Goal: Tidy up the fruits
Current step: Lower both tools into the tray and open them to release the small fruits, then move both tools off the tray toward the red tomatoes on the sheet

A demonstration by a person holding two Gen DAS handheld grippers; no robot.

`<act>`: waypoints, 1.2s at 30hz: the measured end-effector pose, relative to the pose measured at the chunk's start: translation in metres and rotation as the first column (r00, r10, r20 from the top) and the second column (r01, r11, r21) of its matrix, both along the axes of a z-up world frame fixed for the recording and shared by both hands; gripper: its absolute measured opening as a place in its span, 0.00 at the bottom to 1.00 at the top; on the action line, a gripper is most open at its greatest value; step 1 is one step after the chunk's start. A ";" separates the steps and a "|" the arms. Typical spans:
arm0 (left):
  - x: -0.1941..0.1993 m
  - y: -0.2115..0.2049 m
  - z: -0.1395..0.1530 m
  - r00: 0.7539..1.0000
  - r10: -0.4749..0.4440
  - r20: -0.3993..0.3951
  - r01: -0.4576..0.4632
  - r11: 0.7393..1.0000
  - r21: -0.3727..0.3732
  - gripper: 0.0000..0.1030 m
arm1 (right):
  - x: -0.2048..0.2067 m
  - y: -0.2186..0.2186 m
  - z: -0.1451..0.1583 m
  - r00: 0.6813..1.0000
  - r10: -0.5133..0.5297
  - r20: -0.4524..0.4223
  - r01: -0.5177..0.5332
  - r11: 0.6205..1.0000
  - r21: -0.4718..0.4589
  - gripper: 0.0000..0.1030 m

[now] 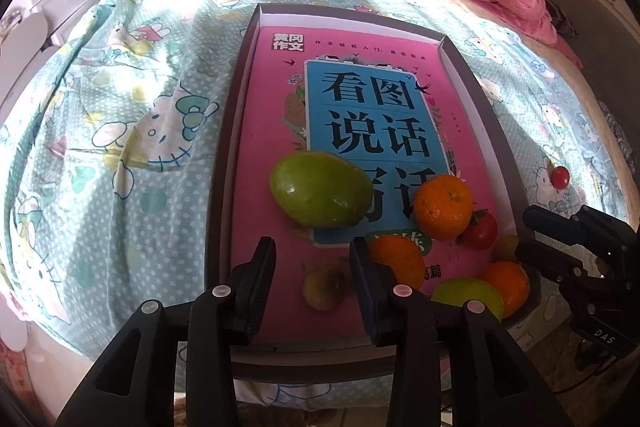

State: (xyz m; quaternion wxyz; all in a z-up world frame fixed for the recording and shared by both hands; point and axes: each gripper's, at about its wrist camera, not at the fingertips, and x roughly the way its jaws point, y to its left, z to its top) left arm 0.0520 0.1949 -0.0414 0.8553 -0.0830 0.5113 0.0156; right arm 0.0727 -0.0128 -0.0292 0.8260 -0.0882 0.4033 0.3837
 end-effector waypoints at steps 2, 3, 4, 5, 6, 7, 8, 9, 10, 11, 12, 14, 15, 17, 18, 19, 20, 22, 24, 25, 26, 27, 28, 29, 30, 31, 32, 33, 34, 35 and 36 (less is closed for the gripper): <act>0.000 0.000 0.001 1.000 -0.001 0.003 0.001 1.000 0.001 0.41 | 0.000 0.000 0.000 1.000 -0.001 -0.003 0.001 1.000 0.001 0.30; 0.000 0.000 0.001 1.000 -0.001 0.004 0.001 1.000 0.001 0.42 | 0.000 0.000 0.000 1.000 -0.003 -0.002 0.003 1.000 0.001 0.30; -0.001 -0.001 0.001 1.000 -0.002 0.006 0.002 1.000 0.001 0.42 | 0.000 0.000 0.000 1.000 -0.003 -0.002 0.003 1.000 0.001 0.30; -0.001 -0.001 0.002 1.000 -0.002 0.008 0.002 1.000 0.001 0.44 | 0.000 0.000 0.000 1.000 -0.004 -0.004 0.004 1.000 0.001 0.30; -0.001 -0.001 0.002 1.000 -0.003 0.010 0.002 1.000 0.003 0.46 | 0.000 0.000 0.000 1.000 -0.005 -0.003 0.005 1.000 0.000 0.30; -0.001 -0.001 0.003 1.000 -0.003 0.012 0.003 1.000 0.003 0.47 | 0.000 0.000 0.000 1.000 -0.006 -0.001 0.006 1.000 0.000 0.31; -0.001 -0.001 0.003 1.000 -0.004 0.014 0.004 1.000 0.002 0.48 | 0.000 0.000 0.000 1.000 -0.005 -0.002 0.005 1.000 -0.001 0.32; -0.001 -0.002 0.003 1.000 -0.004 0.016 0.004 1.000 0.001 0.49 | 0.000 0.000 0.000 1.000 -0.006 -0.003 0.006 1.000 0.000 0.33; -0.001 -0.002 0.004 1.000 -0.005 0.018 0.005 1.000 -0.001 0.49 | 0.000 -0.001 0.001 1.000 -0.007 -0.003 0.007 1.000 0.002 0.35; -0.001 -0.002 0.004 1.000 -0.006 0.019 0.006 1.000 -0.001 0.50 | 0.000 -0.001 0.001 1.000 -0.006 -0.003 0.006 1.000 0.002 0.36; -0.002 -0.003 0.005 1.000 -0.007 0.021 0.007 1.000 -0.001 0.51 | -0.001 -0.001 0.001 1.000 -0.007 -0.002 0.007 1.000 0.001 0.36; -0.002 -0.004 0.006 1.000 -0.009 0.025 0.009 1.000 -0.002 0.54 | -0.001 -0.001 0.001 1.000 -0.007 -0.002 0.007 1.000 0.004 0.36; -0.002 -0.004 0.007 1.000 -0.010 0.028 0.010 1.000 -0.004 0.57 | -0.001 -0.001 0.000 1.000 -0.007 -0.001 0.007 1.000 0.004 0.36; -0.003 -0.005 0.008 0.999 -0.015 0.035 0.016 1.000 -0.016 0.59 | -0.001 -0.002 0.001 1.000 -0.009 -0.002 0.009 1.000 0.002 0.36; -0.003 -0.006 0.009 0.999 -0.019 0.038 0.020 1.000 -0.023 0.60 | -0.001 -0.002 0.001 1.000 -0.010 -0.001 0.010 1.000 0.003 0.36; -0.002 -0.007 0.010 0.999 -0.025 0.040 0.026 0.999 -0.027 0.60 | 0.000 -0.002 0.001 1.000 -0.010 0.000 0.010 1.000 0.004 0.37; -0.002 -0.009 0.011 0.999 -0.030 0.041 0.031 0.999 -0.027 0.62 | 0.000 -0.002 0.002 1.000 -0.012 0.001 0.012 1.000 0.004 0.37; -0.001 -0.013 0.013 0.998 -0.040 0.049 0.040 0.999 -0.012 0.67 | 0.000 -0.003 0.003 1.000 -0.013 0.003 0.013 1.000 0.007 0.38; -0.001 -0.017 0.014 0.997 -0.051 0.054 0.052 0.999 -0.007 0.71 | 0.000 -0.003 0.003 1.000 -0.013 0.003 0.013 1.000 0.010 0.40; -0.001 -0.019 0.015 0.997 -0.057 0.058 0.058 0.998 -0.011 0.71 | 0.000 -0.003 0.004 1.000 -0.013 0.004 0.012 1.000 0.011 0.40; 0.000 -0.021 0.016 0.996 -0.062 0.061 0.063 0.998 -0.012 0.71 | -0.001 -0.003 0.004 1.000 -0.012 0.007 0.012 1.000 0.010 0.40; 0.000 -0.022 0.017 0.996 -0.066 0.062 0.067 0.998 -0.010 0.71 | -0.001 -0.004 0.005 1.000 -0.013 0.010 0.012 1.000 0.010 0.40; 0.000 -0.024 0.017 0.995 -0.071 0.064 0.071 0.997 -0.005 0.71 | -0.001 -0.004 0.005 1.000 -0.012 0.011 0.011 1.000 0.010 0.40; 0.000 -0.025 0.018 0.995 -0.075 0.066 0.075 0.997 -0.001 0.71 | -0.001 -0.004 0.005 1.000 -0.012 0.011 0.012 1.000 0.011 0.40; 0.001 -0.026 0.018 0.995 -0.078 0.068 0.078 0.997 0.001 0.72 | -0.001 -0.004 0.006 1.000 -0.013 0.013 0.013 1.000 0.011 0.40; 0.001 -0.028 0.019 0.994 -0.083 0.072 0.083 0.997 0.003 0.72 | -0.001 -0.005 0.006 1.000 -0.013 0.014 0.013 1.000 0.011 0.40; 0.001 -0.029 0.020 0.993 -0.085 0.077 0.085 0.996 0.006 0.72 | -0.001 -0.005 0.007 1.000 -0.015 0.015 0.015 1.000 0.012 0.41; 0.001 -0.029 0.021 0.993 -0.086 0.082 0.086 0.996 0.007 0.73 | -0.001 -0.005 0.007 1.000 -0.017 0.016 0.017 1.000 0.013 0.41; 0.000 -0.030 0.022 0.992 -0.088 0.090 0.087 0.996 0.010 0.73 | -0.001 -0.006 0.008 1.000 -0.017 0.016 0.017 1.000 0.015 0.41; 0.000 -0.030 0.023 0.991 -0.088 0.096 0.087 0.996 0.011 0.73 | 0.000 -0.006 0.008 1.000 -0.018 0.016 0.018 1.000 0.017 0.41; 0.001 -0.030 0.025 0.991 -0.088 0.099 0.087 0.996 0.011 0.73 | 0.000 -0.007 0.008 1.000 -0.020 0.018 0.020 1.000 0.017 0.41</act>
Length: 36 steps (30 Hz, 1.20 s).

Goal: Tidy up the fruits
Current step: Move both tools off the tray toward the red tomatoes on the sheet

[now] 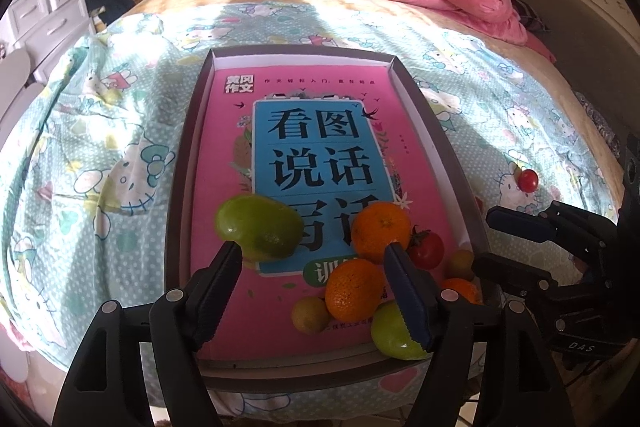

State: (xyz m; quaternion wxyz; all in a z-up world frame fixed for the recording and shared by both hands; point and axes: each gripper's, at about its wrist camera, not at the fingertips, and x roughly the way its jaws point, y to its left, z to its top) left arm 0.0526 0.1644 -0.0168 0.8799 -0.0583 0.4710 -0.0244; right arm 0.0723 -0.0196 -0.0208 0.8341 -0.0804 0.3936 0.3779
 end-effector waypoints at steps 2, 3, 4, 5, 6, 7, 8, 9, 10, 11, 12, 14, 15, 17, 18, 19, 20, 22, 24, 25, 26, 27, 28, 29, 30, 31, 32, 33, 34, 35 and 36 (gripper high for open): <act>0.000 -0.001 0.002 1.000 0.000 0.010 0.000 1.000 -0.005 0.73 | 0.000 0.000 0.001 1.000 -0.002 0.002 0.002 1.000 0.001 0.42; 0.000 -0.001 0.003 1.000 0.001 0.014 0.000 1.000 -0.006 0.73 | 0.000 0.000 0.001 1.000 -0.003 0.005 0.003 1.000 0.002 0.42; 0.000 -0.002 0.005 1.000 0.001 0.019 0.000 1.000 -0.009 0.73 | 0.000 -0.001 0.002 1.000 -0.004 0.006 0.004 1.000 0.002 0.43; 0.001 -0.002 0.005 1.000 0.000 0.022 0.001 1.000 -0.011 0.73 | -0.001 -0.001 0.002 1.000 -0.005 0.008 0.005 1.000 0.004 0.44; 0.001 -0.003 0.006 1.000 -0.002 0.025 0.002 1.000 -0.013 0.73 | -0.001 -0.001 0.003 1.000 -0.006 0.012 0.006 1.000 0.005 0.45; 0.001 -0.003 0.007 1.000 -0.003 0.028 0.003 1.000 -0.014 0.74 | -0.001 -0.002 0.003 1.000 -0.009 0.014 0.008 1.000 0.006 0.47; 0.001 -0.004 0.008 1.000 -0.003 0.030 0.004 1.000 -0.016 0.74 | -0.001 -0.003 0.004 1.000 -0.011 0.016 0.011 1.000 0.007 0.49; 0.001 -0.005 0.008 1.000 -0.004 0.031 0.005 1.000 -0.018 0.75 | -0.001 -0.003 0.004 1.000 -0.013 0.018 0.013 1.000 0.008 0.49; 0.001 -0.005 0.009 0.999 -0.005 0.033 0.006 1.000 -0.021 0.75 | 0.000 -0.004 0.005 1.000 -0.016 0.020 0.015 1.000 0.009 0.49; 0.001 -0.006 0.009 0.999 -0.006 0.036 0.007 1.000 -0.025 0.76 | 0.000 -0.004 0.005 1.000 -0.018 0.020 0.018 1.000 0.009 0.49; 0.001 -0.006 0.010 0.999 -0.008 0.039 0.009 1.000 -0.029 0.76 | 0.000 -0.005 0.006 1.000 -0.022 0.021 0.022 1.000 0.010 0.49; 0.001 -0.008 0.012 0.999 -0.012 0.047 0.014 0.999 -0.037 0.76 | -0.001 -0.007 0.007 0.999 -0.025 0.026 0.025 1.000 0.016 0.50; 0.002 -0.008 0.013 0.999 -0.013 0.050 0.015 0.999 -0.039 0.76 | -0.001 -0.008 0.008 0.999 -0.028 0.026 0.028 0.999 0.016 0.50; 0.003 -0.011 0.015 0.998 -0.017 0.059 0.020 0.999 -0.045 0.76 | 0.000 -0.010 0.009 0.999 -0.033 0.029 0.032 0.999 0.022 0.52; 0.004 -0.012 0.016 0.998 -0.019 0.063 0.022 0.999 -0.049 0.76 | 0.000 -0.011 0.010 0.999 -0.036 0.031 0.035 0.999 0.022 0.52; 0.005 -0.013 0.017 0.998 -0.022 0.066 0.025 0.998 -0.053 0.76 | 0.001 -0.012 0.010 0.999 -0.041 0.032 0.041 0.999 0.021 0.53; 0.006 -0.014 0.018 0.997 -0.023 0.068 0.027 0.998 -0.059 0.77 | 0.000 -0.014 0.011 0.998 -0.045 0.033 0.044 0.999 0.023 0.53; 0.008 -0.018 0.019 0.997 -0.029 0.073 0.034 0.997 -0.073 0.77 | 0.001 -0.018 0.013 0.998 -0.054 0.038 0.053 0.998 0.029 0.53; 0.011 -0.021 0.020 0.997 -0.036 0.074 0.042 0.995 -0.086 0.77 | 0.002 -0.022 0.015 0.997 -0.064 0.041 0.062 0.998 0.033 0.53; 0.012 -0.023 0.020 0.996 -0.039 0.074 0.046 0.995 -0.090 0.77 | 0.003 -0.024 0.016 0.996 -0.071 0.045 0.069 0.997 0.035 0.53; 0.012 -0.025 0.020 0.996 -0.043 0.074 0.050 0.994 -0.092 0.77 | 0.003 -0.026 0.017 0.996 -0.076 0.047 0.074 0.997 0.036 0.53; 0.014 -0.028 0.020 0.996 -0.049 0.074 0.056 0.994 -0.095 0.77 | 0.004 -0.029 0.017 0.995 -0.082 0.049 0.081 0.996 0.034 0.53; 0.015 -0.031 0.021 0.996 -0.053 0.075 0.061 0.993 -0.098 0.77 | 0.004 -0.032 0.017 0.994 -0.092 0.052 0.090 0.995 0.031 0.53; 0.015 -0.033 0.021 0.995 -0.059 0.076 0.066 0.993 -0.100 0.77 | 0.005 -0.035 0.017 0.994 -0.099 0.053 0.098 0.995 0.027 0.53; 0.016 -0.037 0.022 0.995 -0.067 0.077 0.074 0.992 -0.103 0.77 | 0.006 -0.037 0.017 0.993 -0.108 0.053 0.107 0.994 0.022 0.53; 0.017 -0.040 0.022 0.994 -0.073 0.078 0.081 0.991 -0.103 0.77 | 0.007 -0.041 0.017 0.991 -0.120 0.053 0.120 0.993 0.014 0.53; 0.018 -0.043 0.022 0.994 -0.079 0.078 0.087 0.991 -0.103 0.77 | 0.008 -0.044 0.016 0.991 -0.128 0.050 0.127 0.992 0.010 0.53; 0.019 -0.046 0.022 0.993 -0.085 0.077 0.093 0.990 -0.103 0.77 | 0.009 -0.046 0.015 0.990 -0.134 0.048 0.133 0.991 0.006 0.53; 0.020 -0.050 0.022 0.993 -0.096 0.076 0.103 0.989 -0.104 0.77 | 0.009 -0.049 0.014 0.989 -0.142 0.048 0.143 0.990 -0.001 0.53; 0.021 -0.054 0.021 0.992 -0.103 0.075 0.110 0.989 -0.103 0.77 | 0.010 -0.051 0.013 0.988 -0.148 0.047 0.149 0.989 -0.011 0.53; 0.021 -0.056 0.021 0.992 -0.107 0.074 0.114 0.988 -0.102 0.77 | 0.011 -0.053 0.012 0.988 -0.149 0.046 0.150 0.989 -0.018 0.53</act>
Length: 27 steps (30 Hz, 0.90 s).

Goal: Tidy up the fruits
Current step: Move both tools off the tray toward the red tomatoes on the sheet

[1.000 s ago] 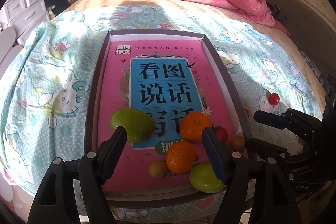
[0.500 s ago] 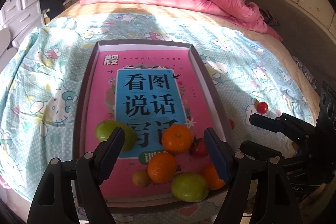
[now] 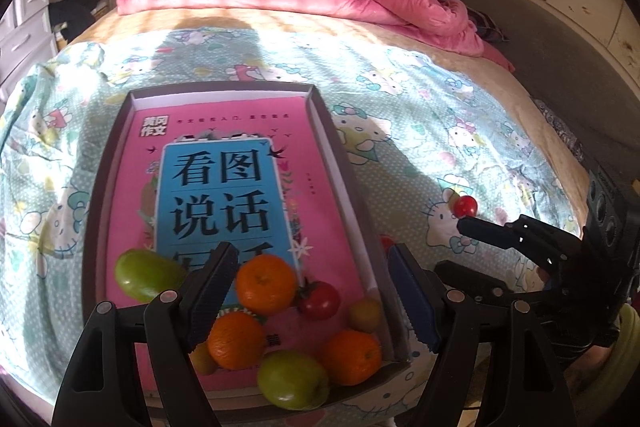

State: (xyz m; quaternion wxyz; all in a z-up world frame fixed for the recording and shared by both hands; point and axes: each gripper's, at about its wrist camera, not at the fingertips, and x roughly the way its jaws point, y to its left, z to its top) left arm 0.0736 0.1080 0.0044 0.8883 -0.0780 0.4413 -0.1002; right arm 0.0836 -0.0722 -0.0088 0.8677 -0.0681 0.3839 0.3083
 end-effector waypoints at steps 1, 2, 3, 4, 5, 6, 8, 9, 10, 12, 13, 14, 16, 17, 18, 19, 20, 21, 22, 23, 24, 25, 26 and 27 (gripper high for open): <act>0.001 -0.004 0.000 1.000 -0.009 -0.002 0.009 1.000 -0.001 0.77 | 0.001 -0.001 -0.002 1.000 -0.005 0.000 0.005 1.000 -0.016 0.53; 0.002 -0.007 -0.001 1.000 -0.016 -0.005 0.016 1.000 0.000 0.77 | 0.002 -0.002 -0.004 1.000 -0.006 0.000 0.006 1.000 -0.030 0.53; 0.002 -0.010 -0.001 1.000 -0.019 -0.007 0.019 1.000 0.003 0.77 | 0.002 -0.003 -0.007 1.000 -0.002 -0.004 0.002 0.999 -0.040 0.53; 0.003 -0.012 -0.002 1.000 -0.024 -0.011 0.024 1.000 0.007 0.77 | 0.003 -0.003 -0.009 1.000 -0.001 -0.007 0.001 0.999 -0.053 0.53; 0.003 -0.015 -0.003 1.000 -0.027 -0.017 0.027 1.000 0.014 0.77 | 0.004 -0.003 -0.012 1.000 0.000 -0.010 -0.001 0.998 -0.062 0.53; 0.004 -0.018 -0.005 0.999 -0.029 -0.024 0.029 0.999 0.022 0.77 | 0.005 -0.004 -0.014 1.000 0.003 -0.018 -0.004 0.998 -0.068 0.53; 0.006 -0.022 -0.008 0.999 -0.029 -0.040 0.031 0.999 0.037 0.77 | 0.008 -0.003 -0.019 0.999 0.010 -0.032 -0.012 0.997 -0.071 0.53; 0.007 -0.023 -0.009 0.999 -0.030 -0.045 0.031 0.999 0.040 0.77 | 0.009 -0.002 -0.021 0.999 0.014 -0.034 -0.016 0.997 -0.076 0.53; 0.008 -0.024 -0.011 0.998 -0.030 -0.051 0.032 0.999 0.040 0.77 | 0.011 -0.001 -0.023 0.999 0.021 -0.036 -0.024 0.996 -0.085 0.53; 0.008 -0.023 -0.013 0.998 -0.032 -0.059 0.034 0.999 0.035 0.77 | 0.014 0.004 -0.027 0.999 0.030 -0.033 -0.034 0.994 -0.106 0.53; 0.009 -0.023 -0.013 0.998 -0.031 -0.062 0.033 0.999 0.034 0.77 | 0.016 0.007 -0.030 0.999 0.036 -0.033 -0.040 0.992 -0.121 0.53; 0.010 -0.022 -0.014 0.998 -0.030 -0.064 0.032 0.999 0.033 0.77 | 0.017 0.010 -0.033 0.998 0.041 -0.038 -0.046 0.989 -0.137 0.53; 0.011 -0.020 -0.015 0.997 -0.026 -0.068 0.028 0.999 0.028 0.77 | 0.020 0.015 -0.038 0.998 0.056 -0.041 -0.062 0.985 -0.163 0.53; 0.011 -0.020 -0.015 0.997 -0.024 -0.070 0.026 0.999 0.027 0.77 | 0.020 0.018 -0.041 0.997 0.066 -0.043 -0.073 0.981 -0.180 0.53; 0.012 -0.018 -0.016 0.997 -0.020 -0.073 0.022 0.999 0.025 0.77 | 0.021 0.021 -0.043 0.997 0.073 -0.041 -0.080 0.978 -0.195 0.53; 0.012 -0.018 -0.016 0.997 -0.018 -0.075 0.020 1.000 0.024 0.77 | 0.021 0.024 -0.045 0.996 0.084 -0.033 -0.089 0.974 -0.208 0.53; 0.013 -0.018 -0.017 0.997 -0.017 -0.077 0.019 1.000 0.022 0.77 | 0.021 0.027 -0.046 0.995 0.097 -0.027 -0.100 0.971 -0.217 0.53; 0.013 -0.017 -0.017 0.997 -0.015 -0.081 0.017 1.000 0.018 0.77 | 0.020 0.029 -0.048 0.994 0.104 -0.021 -0.106 0.969 -0.224 0.53; 0.013 -0.016 -0.017 0.997 -0.014 -0.082 0.015 1.000 0.016 0.77 | 0.021 0.031 -0.049 0.994 0.112 -0.015 -0.113 0.967 -0.230 0.53; 0.014 -0.015 -0.018 0.996 -0.012 -0.086 0.013 1.000 0.011 0.77 | 0.021 0.033 -0.050 0.993 0.121 -0.009 -0.120 0.965 -0.233 0.53; 0.014 -0.015 -0.018 0.996 -0.012 -0.088 0.013 1.000 0.007 0.77 | 0.022 0.035 -0.050 0.992 0.127 -0.004 -0.125 0.964 -0.237 0.53; 0.015 -0.014 -0.019 0.996 -0.011 -0.091 0.012 1.000 0.003 0.77 | 0.024 0.037 -0.051 0.991 0.132 0.002 -0.128 0.962 -0.243 0.53; 0.016 -0.014 -0.019 0.996 -0.011 -0.093 0.011 1.000 0.000 0.77 | 0.025 0.038 -0.051 0.990 0.140 0.006 -0.134 0.961 -0.243 0.52; 0.016 -0.014 -0.020 0.995 -0.011 -0.095 0.011 1.000 -0.002 0.77 | 0.025 0.040 -0.052 0.989 0.144 0.010 -0.138 0.959 -0.247 0.50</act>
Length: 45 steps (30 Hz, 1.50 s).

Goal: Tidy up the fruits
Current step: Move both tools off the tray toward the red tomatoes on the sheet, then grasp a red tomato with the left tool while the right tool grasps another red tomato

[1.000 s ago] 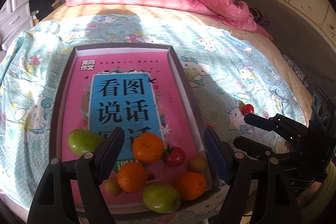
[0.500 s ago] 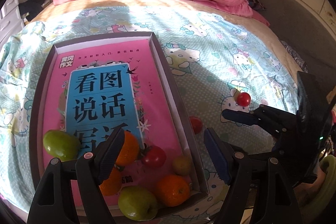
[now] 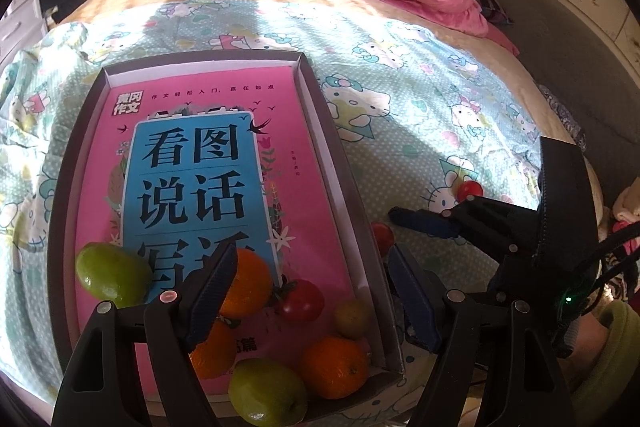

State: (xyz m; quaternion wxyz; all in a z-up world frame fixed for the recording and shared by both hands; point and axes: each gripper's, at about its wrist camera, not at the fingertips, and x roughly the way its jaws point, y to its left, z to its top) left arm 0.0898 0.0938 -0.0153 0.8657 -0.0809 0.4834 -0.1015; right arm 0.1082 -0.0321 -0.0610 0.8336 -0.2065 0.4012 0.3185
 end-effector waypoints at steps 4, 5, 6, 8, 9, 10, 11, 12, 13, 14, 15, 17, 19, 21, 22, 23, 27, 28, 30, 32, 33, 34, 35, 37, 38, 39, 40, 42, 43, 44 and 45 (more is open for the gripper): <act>0.001 -0.001 -0.001 1.000 -0.004 -0.004 0.004 1.000 -0.006 0.77 | 0.006 0.003 -0.002 0.999 0.023 -0.030 -0.023 1.000 0.019 0.34; 0.002 -0.002 -0.001 1.000 -0.006 -0.004 0.006 1.000 -0.004 0.77 | 0.007 0.003 -0.002 0.999 0.025 -0.035 -0.024 0.999 0.026 0.29; 0.003 -0.004 -0.001 1.000 -0.009 -0.002 0.009 1.000 -0.002 0.77 | 0.006 0.004 -0.002 0.999 0.025 -0.035 -0.024 0.999 0.026 0.29; 0.003 -0.006 -0.001 1.000 -0.015 0.001 0.015 1.000 -0.003 0.77 | 0.006 0.003 -0.001 0.999 0.023 -0.041 -0.022 0.999 0.030 0.29; 0.003 -0.007 -0.001 1.000 -0.019 0.002 0.019 1.000 -0.007 0.77 | 0.007 0.000 0.000 0.998 0.018 -0.052 -0.016 0.999 0.043 0.29; 0.003 -0.009 -0.001 1.000 -0.024 0.004 0.024 1.000 -0.014 0.77 | 0.008 -0.004 0.001 0.998 0.007 -0.068 -0.003 0.998 0.061 0.29; 0.004 -0.011 0.000 1.000 -0.030 0.007 0.031 0.999 -0.017 0.77 | 0.009 -0.008 0.003 0.997 -0.004 -0.079 0.010 0.997 0.077 0.29; 0.004 -0.014 0.000 0.999 -0.037 0.010 0.037 0.999 -0.016 0.77 | 0.009 -0.012 0.005 0.996 -0.016 -0.087 0.024 0.995 0.093 0.29; 0.005 -0.017 0.000 0.999 -0.045 0.014 0.046 0.999 -0.013 0.77 | 0.010 -0.017 0.008 0.995 -0.032 -0.093 0.042 0.993 0.108 0.29; 0.005 -0.022 0.001 0.998 -0.057 0.019 0.057 0.998 -0.010 0.77 | 0.010 -0.024 0.011 0.994 -0.051 -0.099 0.063 0.990 0.124 0.28; 0.006 -0.026 0.001 0.998 -0.066 0.022 0.066 0.998 -0.008 0.77 | 0.012 -0.032 0.015 0.991 -0.076 -0.111 0.092 0.985 0.146 0.28; 0.007 -0.036 0.001 0.996 -0.089 0.022 0.089 0.996 -0.015 0.77 | 0.014 -0.048 0.023 0.985 -0.117 -0.125 0.140 0.971 0.191 0.28; 0.010 -0.047 0.002 0.993 -0.111 0.025 0.112 0.993 -0.025 0.77 | 0.015 -0.063 0.032 0.981 -0.152 -0.119 0.175 0.959 0.221 0.29; 0.013 -0.061 0.002 0.991 -0.134 0.027 0.135 0.991 -0.022 0.77 | 0.015 -0.079 0.041 0.975 -0.195 -0.108 0.216 0.946 0.243 0.29; 0.016 -0.069 0.003 0.989 -0.148 0.030 0.148 0.989 -0.018 0.77 | 0.016 -0.088 0.045 0.971 -0.217 -0.105 0.237 0.938 0.252 0.28; 0.018 -0.076 0.003 0.987 -0.158 0.031 0.159 0.987 -0.014 0.77 | 0.016 -0.096 0.048 0.965 -0.239 -0.104 0.258 0.932 0.255 0.29; 0.026 -0.105 0.002 0.978 -0.205 0.029 0.206 0.979 -0.013 0.77 | 0.017 -0.126 0.056 0.943 -0.315 -0.104 0.331 0.905 0.268 0.29; 0.028 -0.112 0.001 0.976 -0.217 0.026 0.217 0.976 -0.013 0.77 | 0.018 -0.134 0.059 0.937 -0.333 -0.103 0.348 0.896 0.275 0.29; 0.031 -0.124 -0.001 0.971 -0.238 0.022 0.238 0.971 -0.007 0.77 | 0.018 -0.145 0.062 0.928 -0.358 -0.104 0.373 0.882 0.288 0.29; 0.034 -0.137 -0.004 0.966 -0.259 0.015 0.259 0.966 0.002 0.77 | 0.018 -0.153 0.065 0.919 -0.380 -0.103 0.394 0.872 0.292 0.29; 0.036 -0.143 -0.005 0.963 -0.268 0.011 0.268 0.963 0.005 0.77 | 0.017 -0.157 0.067 0.914 -0.392 -0.102 0.404 0.865 0.298 0.29; 0.039 -0.151 -0.006 0.961 -0.278 0.011 0.278 0.961 0.010 0.77 | 0.018 -0.160 0.067 0.911 -0.399 -0.107 0.412 0.860 0.302 0.28; 0.041 -0.156 -0.006 0.959 -0.283 0.012 0.283 0.959 0.015 0.77 | 0.018 -0.163 0.068 0.907 -0.405 -0.113 0.420 0.855 0.304 0.28; 0.045 -0.165 -0.008 0.956 -0.292 0.013 0.292 0.956 0.023 0.77 | 0.018 -0.167 0.068 0.901 -0.418 -0.113 0.432 0.848 0.307 0.28; 0.048 -0.169 -0.009 0.955 -0.297 0.012 0.296 0.955 0.024 0.77 | 0.019 -0.168 0.070 0.899 -0.423 -0.114 0.437 0.845 0.307 0.28; 0.050 -0.172 -0.010 0.955 -0.298 0.010 0.298 0.954 0.027 0.77 | 0.020 -0.170 0.070 0.896 -0.429 -0.114 0.442 0.842 0.308 0.28; 0.053 -0.176 -0.012 0.954 -0.301 0.009 0.301 0.953 0.029 0.77 | 0.020 -0.172 0.070 0.893 -0.435 -0.113 0.447 0.839 0.310 0.28; 0.058 -0.182 -0.015 0.953 -0.304 0.007 0.303 0.952 0.036 0.77 | 0.020 -0.176 0.072 0.887 -0.450 -0.102 0.459 0.835 0.303 0.28; 0.059 -0.184 -0.016 0.953 -0.302 0.007 0.302 0.952 0.044 0.77 | 0.020 -0.179 0.072 0.886 -0.453 -0.102 0.461 0.833 0.307 0.28; 0.061 -0.186 -0.018 0.953 -0.302 0.005 0.302 0.952 0.051 0.77 | 0.020 -0.182 0.071 0.882 -0.459 -0.106 0.468 0.828 0.310 0.28; 0.063 -0.189 -0.020 0.953 -0.304 0.002 0.304 0.951 0.057 0.77 | 0.020 -0.185 0.071 0.877 -0.467 -0.110 0.477 0.822 0.311 0.28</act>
